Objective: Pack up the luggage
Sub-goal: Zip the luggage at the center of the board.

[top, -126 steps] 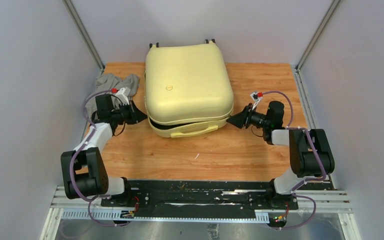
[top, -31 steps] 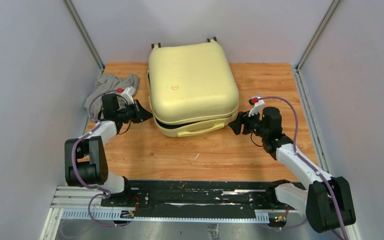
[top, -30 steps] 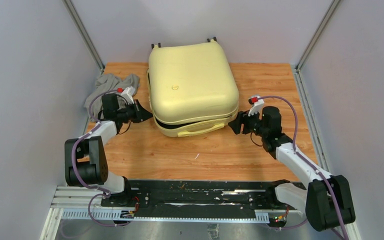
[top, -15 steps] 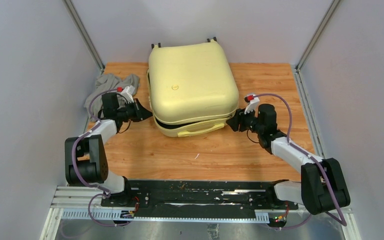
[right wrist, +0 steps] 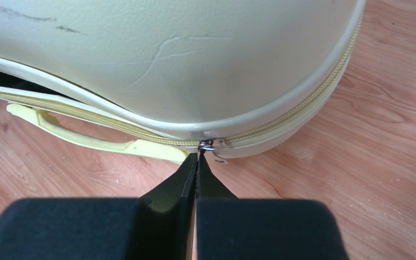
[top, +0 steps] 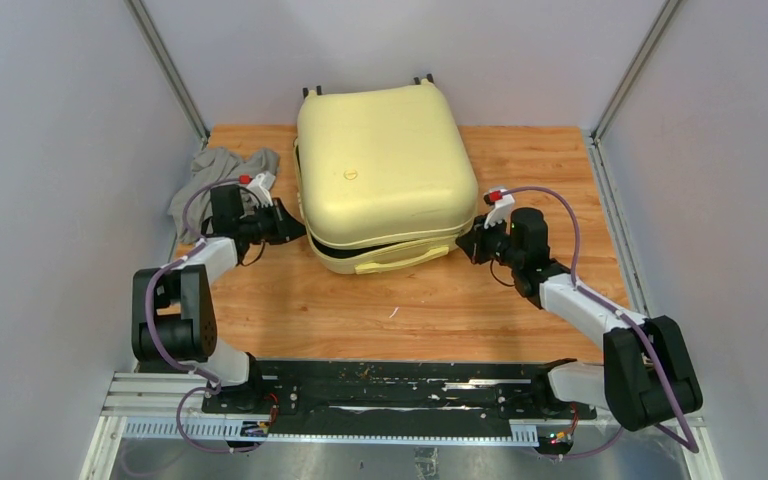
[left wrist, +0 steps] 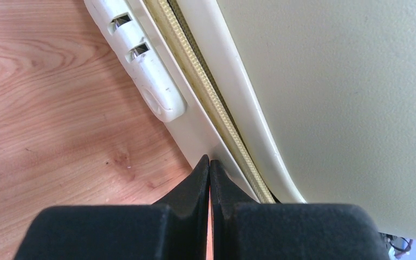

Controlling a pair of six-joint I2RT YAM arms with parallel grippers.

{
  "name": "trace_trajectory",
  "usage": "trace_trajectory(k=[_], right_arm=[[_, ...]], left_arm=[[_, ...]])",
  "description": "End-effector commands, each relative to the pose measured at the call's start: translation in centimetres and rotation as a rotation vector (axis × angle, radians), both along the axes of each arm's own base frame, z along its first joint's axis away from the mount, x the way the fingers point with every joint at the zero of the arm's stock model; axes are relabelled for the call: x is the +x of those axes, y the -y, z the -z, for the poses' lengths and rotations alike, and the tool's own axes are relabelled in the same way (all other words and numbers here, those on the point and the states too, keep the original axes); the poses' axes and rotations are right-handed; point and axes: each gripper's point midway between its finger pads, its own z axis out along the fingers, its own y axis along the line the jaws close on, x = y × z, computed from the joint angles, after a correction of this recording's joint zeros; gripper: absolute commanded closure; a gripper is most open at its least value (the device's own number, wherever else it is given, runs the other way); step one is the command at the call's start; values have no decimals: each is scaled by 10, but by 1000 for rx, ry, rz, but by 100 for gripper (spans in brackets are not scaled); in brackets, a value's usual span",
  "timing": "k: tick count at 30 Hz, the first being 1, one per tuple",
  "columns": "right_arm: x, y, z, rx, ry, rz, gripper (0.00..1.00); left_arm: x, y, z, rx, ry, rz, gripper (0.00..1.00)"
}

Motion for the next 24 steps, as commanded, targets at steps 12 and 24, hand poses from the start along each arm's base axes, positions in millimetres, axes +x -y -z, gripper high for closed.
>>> trace_trajectory(k=[12,24], right_arm=[[-1,-34,-23,37,82,-75,100],[-19,-65,-11,-30,78,-148,100]], left_arm=[[4,33,-1,3,22,80,96],[1,58,-2,2,33,136,97]])
